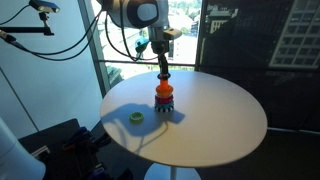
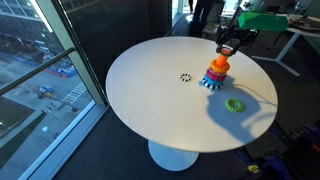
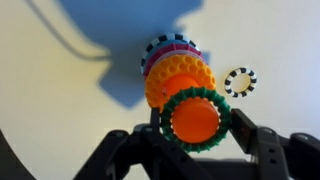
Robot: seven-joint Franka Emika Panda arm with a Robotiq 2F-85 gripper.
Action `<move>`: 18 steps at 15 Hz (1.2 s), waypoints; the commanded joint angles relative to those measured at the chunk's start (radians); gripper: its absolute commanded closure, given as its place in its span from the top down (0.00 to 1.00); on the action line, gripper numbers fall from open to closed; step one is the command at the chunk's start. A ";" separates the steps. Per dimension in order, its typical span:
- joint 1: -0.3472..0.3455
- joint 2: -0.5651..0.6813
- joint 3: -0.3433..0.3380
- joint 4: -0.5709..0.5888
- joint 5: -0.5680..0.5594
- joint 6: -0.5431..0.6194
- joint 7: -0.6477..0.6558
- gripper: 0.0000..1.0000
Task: Put the green ring on the orange stand
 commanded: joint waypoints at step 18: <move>0.030 -0.191 0.031 -0.105 0.000 -0.320 -0.171 1.00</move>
